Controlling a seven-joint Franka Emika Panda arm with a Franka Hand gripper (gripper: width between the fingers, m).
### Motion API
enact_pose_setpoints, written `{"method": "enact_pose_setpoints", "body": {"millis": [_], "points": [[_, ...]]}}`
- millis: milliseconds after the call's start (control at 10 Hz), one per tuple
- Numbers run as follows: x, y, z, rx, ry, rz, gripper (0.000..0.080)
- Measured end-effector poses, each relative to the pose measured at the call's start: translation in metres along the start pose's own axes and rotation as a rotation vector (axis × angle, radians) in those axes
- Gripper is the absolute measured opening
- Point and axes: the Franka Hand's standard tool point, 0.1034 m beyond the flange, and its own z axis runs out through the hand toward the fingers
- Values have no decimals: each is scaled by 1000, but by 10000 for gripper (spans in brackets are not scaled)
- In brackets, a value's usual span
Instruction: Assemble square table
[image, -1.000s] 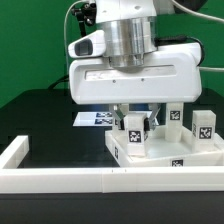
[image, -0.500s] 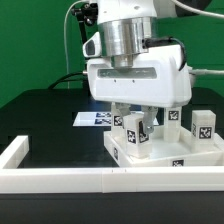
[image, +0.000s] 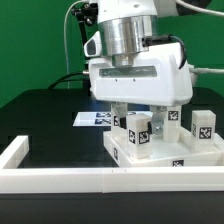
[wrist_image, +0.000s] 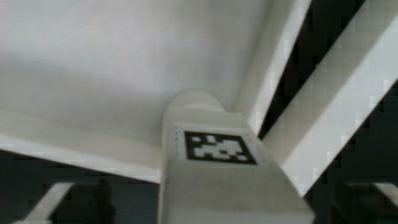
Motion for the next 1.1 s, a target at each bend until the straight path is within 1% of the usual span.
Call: {"method": "enact_pose_setpoints", "body": {"millis": [100,200,300,600,700,800,1000,1100], "points": [[-1,0,1,-3,0,-108,640],[-2,0,3,-3,-1,-190,640],[-3,-1,3,-12,1,-351,648],[-4,-2,2,-34,5,-655,649],[-5,-2,1,-40,-2,-728,649],[-5,-3,0,-40,-5,-780,649],[-5,-4,0,-55,-3,-925,649],[-5,-4,0,-58,-6,-1007,649]]}}
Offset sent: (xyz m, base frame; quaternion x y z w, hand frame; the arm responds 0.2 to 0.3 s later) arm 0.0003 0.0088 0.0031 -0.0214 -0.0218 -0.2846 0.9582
